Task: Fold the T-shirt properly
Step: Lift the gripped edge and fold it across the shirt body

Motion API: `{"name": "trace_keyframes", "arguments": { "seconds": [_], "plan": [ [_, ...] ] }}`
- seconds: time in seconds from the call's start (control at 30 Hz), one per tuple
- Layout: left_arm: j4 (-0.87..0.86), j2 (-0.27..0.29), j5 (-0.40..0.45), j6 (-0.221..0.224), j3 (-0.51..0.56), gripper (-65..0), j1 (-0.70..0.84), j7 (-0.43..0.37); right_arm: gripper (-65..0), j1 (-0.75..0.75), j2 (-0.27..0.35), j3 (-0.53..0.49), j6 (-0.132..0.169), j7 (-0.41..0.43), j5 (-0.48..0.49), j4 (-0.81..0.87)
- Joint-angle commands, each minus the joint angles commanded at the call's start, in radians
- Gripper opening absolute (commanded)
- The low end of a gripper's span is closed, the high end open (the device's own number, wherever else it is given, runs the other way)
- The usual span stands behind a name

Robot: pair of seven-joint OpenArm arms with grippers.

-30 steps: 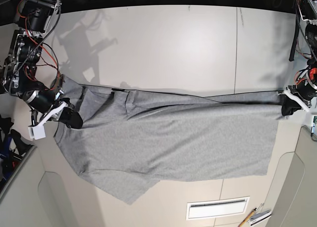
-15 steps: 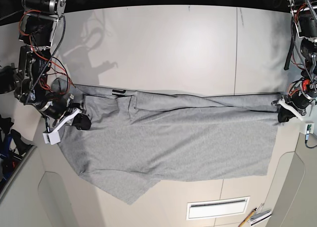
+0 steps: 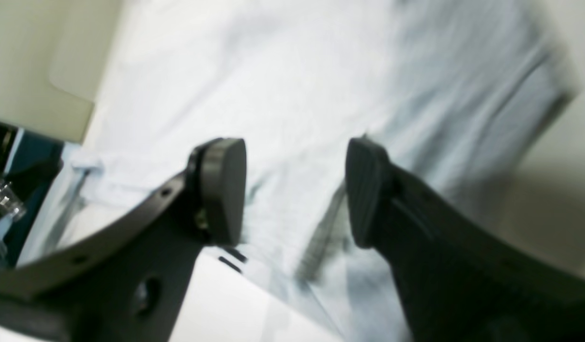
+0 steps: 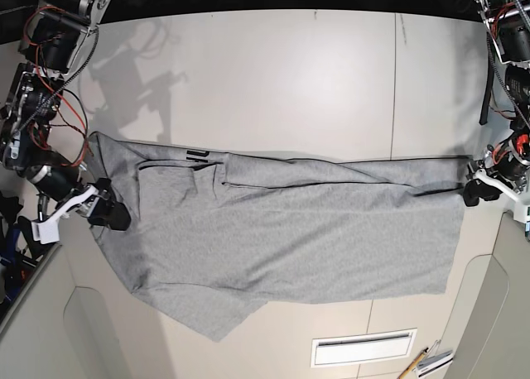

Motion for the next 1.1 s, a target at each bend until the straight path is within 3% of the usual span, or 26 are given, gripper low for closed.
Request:
{"name": "trace_keyframes", "arguments": {
  "seconds": [0.1, 0.23, 0.3, 0.37, 0.43, 0.5, 0.7, 0.83, 1.1],
  "plan": [
    [0.0, 0.0, -0.108, -0.01, -0.097, -28.7, 0.004, 0.093, -31.8, -0.061, 0.012, 0.083, -0.004, -0.002, 0.0, 0.055],
    [0.0, 0.0, -0.188, -0.01, -0.151, -28.6, 0.054, 0.114, -31.8, -0.133, 0.025, 0.15, -0.005, 0.01, 0.0, 0.055],
    [0.0, 0.005, -0.188, -0.01, -0.15, -28.3, 0.097, 0.114, -31.8, -0.179, 0.024, 0.166, -0.005, 0.028, -0.001, 0.054],
    [0.0, 0.015, -0.191, -0.01, -0.15, -22.9, 0.135, 0.109, -31.7, -0.218, 0.024, 0.168, -0.008, 0.067, -0.022, 0.051],
    [-0.001, 0.036, -0.196, -0.01, -0.151, -17.9, 0.156, 0.097, -25.3, -0.233, 0.024, 0.168, -0.012, 0.085, -0.046, 0.046],
    [-0.002, 0.057, -0.195, -0.01, -0.151, -17.8, 0.155, 0.092, -19.6, -0.232, 0.024, 0.168, -0.012, 0.088, -0.045, 0.032],
    [-0.012, 0.103, -0.189, -0.01, -0.15, -17.8, 0.154, 0.042, -19.6, -0.229, 0.021, 0.165, -0.011, 0.092, -0.006, -0.09],
    [-0.014, 0.127, -0.101, -0.005, -0.148, -17.8, 0.143, -0.038, -19.7, -0.221, 0.019, 0.15, 0.001, 0.092, 0.008, -0.148],
    [-0.014, 0.176, -0.08, -0.005, -0.145, -17.8, 0.146, -0.038, -19.7, -0.19, -0.036, 0.064, 0.007, 0.097, 0.015, -0.149]
  ]
}}
